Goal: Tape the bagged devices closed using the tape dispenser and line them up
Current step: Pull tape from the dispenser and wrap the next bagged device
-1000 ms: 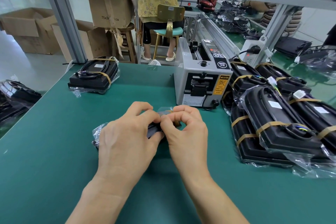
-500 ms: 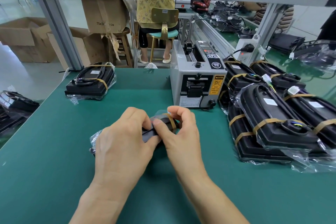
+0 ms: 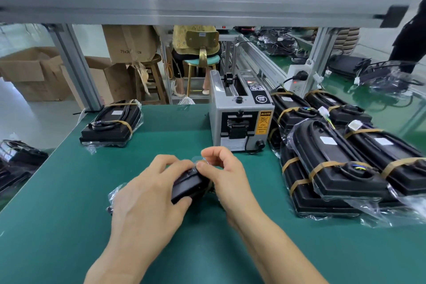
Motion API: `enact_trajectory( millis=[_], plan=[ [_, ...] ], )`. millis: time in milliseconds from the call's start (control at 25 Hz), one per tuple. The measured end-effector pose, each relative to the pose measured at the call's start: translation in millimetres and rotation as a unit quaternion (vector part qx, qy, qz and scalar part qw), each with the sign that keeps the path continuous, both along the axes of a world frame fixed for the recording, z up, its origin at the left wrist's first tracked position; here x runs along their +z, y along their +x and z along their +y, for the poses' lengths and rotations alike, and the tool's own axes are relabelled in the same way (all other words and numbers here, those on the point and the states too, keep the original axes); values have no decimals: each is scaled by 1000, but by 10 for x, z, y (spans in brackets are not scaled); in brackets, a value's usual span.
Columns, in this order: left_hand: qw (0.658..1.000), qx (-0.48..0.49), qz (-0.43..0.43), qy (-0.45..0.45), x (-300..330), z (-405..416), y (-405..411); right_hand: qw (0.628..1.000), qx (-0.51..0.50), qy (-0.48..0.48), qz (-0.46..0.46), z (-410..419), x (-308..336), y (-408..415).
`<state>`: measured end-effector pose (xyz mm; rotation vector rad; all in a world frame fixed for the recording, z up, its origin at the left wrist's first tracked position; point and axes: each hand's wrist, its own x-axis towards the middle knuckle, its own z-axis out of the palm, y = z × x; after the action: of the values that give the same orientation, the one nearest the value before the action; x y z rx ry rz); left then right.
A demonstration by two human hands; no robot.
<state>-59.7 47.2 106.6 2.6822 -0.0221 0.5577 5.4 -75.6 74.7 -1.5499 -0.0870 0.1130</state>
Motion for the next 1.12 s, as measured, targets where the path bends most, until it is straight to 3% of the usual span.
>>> enact_trajectory(
  millis=[160, 280, 360, 440, 560, 640, 880, 1040, 1120],
  plan=[
    [999, -29, 1, 36, -18, 27, 21, 998, 53, -16, -15, -69, -87, 29],
    [989, -62, -31, -129, -19, 212, 42, 988, 153, -31, -8, -300, -155, 36],
    [943, -73, -83, -314, 16, 381, 40, 982, 181, -43, -29, -414, -120, 62],
    [873, -105, -121, -460, 20, 520, 35, 980, 188, -32, -62, -417, 4, 106],
    [785, -146, -137, -586, -103, 549, 48, 972, 196, -2, -131, -310, 249, 167],
    [748, -149, -136, -632, -207, 565, 64, 969, 178, -12, -171, -239, 379, 174],
    [763, -168, -90, -618, -265, 702, 63, 962, 149, -20, -228, -106, 370, 101],
    [821, -203, -34, -533, -193, 680, 59, 960, 153, -35, -231, -23, 233, 57],
    [832, -199, -35, -517, -160, 651, 69, 961, 191, -45, -197, -73, 200, 69]
  ],
)
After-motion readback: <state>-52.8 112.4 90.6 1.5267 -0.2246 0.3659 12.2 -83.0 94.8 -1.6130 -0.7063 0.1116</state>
